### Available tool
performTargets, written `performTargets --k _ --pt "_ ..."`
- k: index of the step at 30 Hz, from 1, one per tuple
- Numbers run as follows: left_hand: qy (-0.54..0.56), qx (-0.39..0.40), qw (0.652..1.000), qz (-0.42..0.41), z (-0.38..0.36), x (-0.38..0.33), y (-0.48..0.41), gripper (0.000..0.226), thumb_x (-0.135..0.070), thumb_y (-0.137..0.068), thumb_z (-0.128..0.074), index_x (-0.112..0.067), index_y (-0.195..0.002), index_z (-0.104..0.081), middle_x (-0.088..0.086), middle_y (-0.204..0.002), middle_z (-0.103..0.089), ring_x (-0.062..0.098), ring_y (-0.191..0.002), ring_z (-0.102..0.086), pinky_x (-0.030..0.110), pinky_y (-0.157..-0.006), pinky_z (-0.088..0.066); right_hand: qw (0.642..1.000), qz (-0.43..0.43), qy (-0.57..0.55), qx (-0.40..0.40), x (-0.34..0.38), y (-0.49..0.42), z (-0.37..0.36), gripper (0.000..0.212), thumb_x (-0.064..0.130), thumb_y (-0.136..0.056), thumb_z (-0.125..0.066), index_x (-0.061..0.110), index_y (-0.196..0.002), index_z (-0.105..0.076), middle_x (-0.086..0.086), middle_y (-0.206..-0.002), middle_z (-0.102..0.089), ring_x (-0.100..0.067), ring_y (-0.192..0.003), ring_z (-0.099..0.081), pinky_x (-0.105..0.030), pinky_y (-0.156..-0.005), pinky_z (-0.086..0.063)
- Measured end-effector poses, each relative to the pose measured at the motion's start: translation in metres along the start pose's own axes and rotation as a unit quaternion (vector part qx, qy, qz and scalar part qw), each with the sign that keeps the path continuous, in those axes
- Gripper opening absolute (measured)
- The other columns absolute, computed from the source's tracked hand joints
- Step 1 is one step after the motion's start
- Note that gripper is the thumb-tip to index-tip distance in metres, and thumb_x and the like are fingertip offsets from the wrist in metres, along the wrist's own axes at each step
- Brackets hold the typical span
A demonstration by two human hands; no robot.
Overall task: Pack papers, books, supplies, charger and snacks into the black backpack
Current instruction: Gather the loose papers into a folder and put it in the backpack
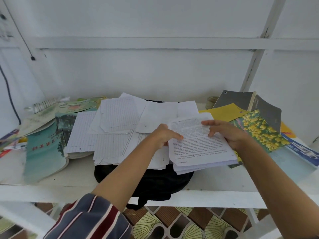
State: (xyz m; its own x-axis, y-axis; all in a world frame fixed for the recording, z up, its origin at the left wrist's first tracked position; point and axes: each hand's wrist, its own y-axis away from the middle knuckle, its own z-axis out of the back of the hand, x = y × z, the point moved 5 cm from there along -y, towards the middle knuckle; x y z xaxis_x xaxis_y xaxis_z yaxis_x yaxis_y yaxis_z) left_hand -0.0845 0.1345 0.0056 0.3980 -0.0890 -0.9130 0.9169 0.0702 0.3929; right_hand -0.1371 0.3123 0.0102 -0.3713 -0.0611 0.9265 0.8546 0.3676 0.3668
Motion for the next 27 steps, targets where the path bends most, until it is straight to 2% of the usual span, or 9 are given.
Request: performTargets --k 3,6,11,13,15,18,22,24,27 --pt "0.035 -0.029 0.998 -0.033 0.015 -0.010 -0.008 0.099 -0.007 -0.079 -0.072 -0.017 -0.148 -0.002 0.009 -0.126 -0.050 0.017 -0.101 -0.052 0.028 -0.079 -0.047 0.997 0.070 -0.010 0.018 0.026 0.001 -0.006 0.046 -0.020 -0.079 -0.037 0.013 -0.104 -0.058 -0.011 -0.099 -0.061 -0.029 -0.081 -0.061 -0.029 -0.053 -0.057" --pt "0.084 -0.035 0.993 -0.073 0.039 -0.025 -0.016 0.103 -0.008 -0.082 -0.069 -0.026 -0.148 0.009 0.010 -0.134 -0.049 0.020 -0.102 -0.055 0.032 -0.081 -0.050 0.992 0.122 -0.019 0.017 0.046 -0.016 -0.021 0.046 -0.020 -0.080 -0.039 0.014 -0.107 -0.056 -0.007 -0.097 -0.062 -0.024 -0.080 -0.061 -0.026 -0.056 -0.057" --pt "0.093 -0.057 0.992 -0.059 0.083 -0.042 -0.040 0.077 -0.001 -0.084 -0.065 -0.004 -0.146 -0.019 0.017 -0.134 -0.050 0.025 -0.103 -0.059 0.027 -0.060 -0.053 0.993 0.114 0.028 0.002 0.059 -0.064 -0.052 0.040 -0.019 -0.080 -0.042 0.012 -0.102 -0.057 -0.011 -0.099 -0.059 -0.022 -0.080 -0.060 -0.025 -0.062 -0.055" --pt "0.065 -0.036 0.997 -0.037 0.090 -0.045 -0.045 0.032 -0.001 -0.085 -0.063 -0.001 -0.115 -0.051 0.015 -0.110 -0.062 0.020 -0.083 -0.061 0.021 -0.053 -0.053 0.996 0.076 0.034 0.004 0.061 -0.072 -0.054 0.036 -0.017 -0.081 -0.040 0.011 -0.094 -0.058 -0.011 -0.094 -0.058 -0.023 -0.077 -0.058 -0.027 -0.062 -0.054" --pt "0.028 -0.010 1.000 -0.005 0.093 -0.043 -0.048 0.010 -0.003 -0.086 -0.062 -0.006 -0.087 -0.053 0.011 -0.086 -0.063 0.017 -0.071 -0.060 0.021 -0.054 -0.053 0.998 0.038 0.047 0.018 0.063 -0.070 -0.049 0.034 -0.014 -0.083 -0.038 0.009 -0.094 -0.061 -0.010 -0.094 -0.059 -0.024 -0.078 -0.058 -0.028 -0.064 -0.054" --pt "-0.076 0.028 0.996 0.039 0.096 -0.037 -0.052 0.018 -0.013 -0.088 -0.063 -0.001 -0.095 -0.053 0.015 -0.074 -0.062 0.018 -0.055 -0.063 0.022 -0.050 -0.054 0.987 -0.014 0.155 0.047 0.063 -0.066 -0.027 0.036 -0.007 -0.084 -0.040 0.012 -0.104 -0.064 -0.006 -0.104 -0.062 -0.023 -0.085 -0.061 -0.027 -0.064 -0.053" --pt "-0.202 -0.077 0.976 -0.005 0.116 -0.039 -0.083 0.032 -0.018 -0.088 -0.064 0.006 -0.108 -0.056 0.012 -0.066 -0.056 0.017 -0.051 -0.051 0.022 -0.045 -0.045 0.955 -0.001 0.292 0.058 0.063 -0.055 -0.008 0.034 0.014 -0.058 -0.066 0.016 -0.091 -0.073 0.001 -0.114 -0.064 -0.016 -0.098 -0.059 -0.024 -0.079 -0.048" --pt "-0.237 -0.121 0.964 -0.025 0.124 -0.042 -0.094 0.031 -0.020 -0.086 -0.065 0.004 -0.103 -0.058 0.009 -0.065 -0.053 0.017 -0.051 -0.048 0.022 -0.048 -0.042 0.958 -0.024 0.273 0.084 0.063 -0.049 0.006 0.052 0.019 -0.035 -0.073 0.014 -0.087 -0.076 -0.010 -0.110 -0.067 -0.024 -0.091 -0.063 -0.027 -0.069 -0.055" --pt "-0.295 -0.116 0.948 -0.024 0.126 -0.040 -0.102 0.037 -0.029 -0.084 -0.067 -0.002 -0.106 -0.056 0.006 -0.073 -0.053 0.016 -0.058 -0.051 0.021 -0.053 -0.043 0.949 -0.054 0.248 0.187 0.068 -0.035 0.011 0.060 0.023 -0.042 -0.086 0.012 -0.099 -0.072 -0.026 -0.114 -0.061 -0.036 -0.074 -0.062 -0.029 -0.050 -0.057"
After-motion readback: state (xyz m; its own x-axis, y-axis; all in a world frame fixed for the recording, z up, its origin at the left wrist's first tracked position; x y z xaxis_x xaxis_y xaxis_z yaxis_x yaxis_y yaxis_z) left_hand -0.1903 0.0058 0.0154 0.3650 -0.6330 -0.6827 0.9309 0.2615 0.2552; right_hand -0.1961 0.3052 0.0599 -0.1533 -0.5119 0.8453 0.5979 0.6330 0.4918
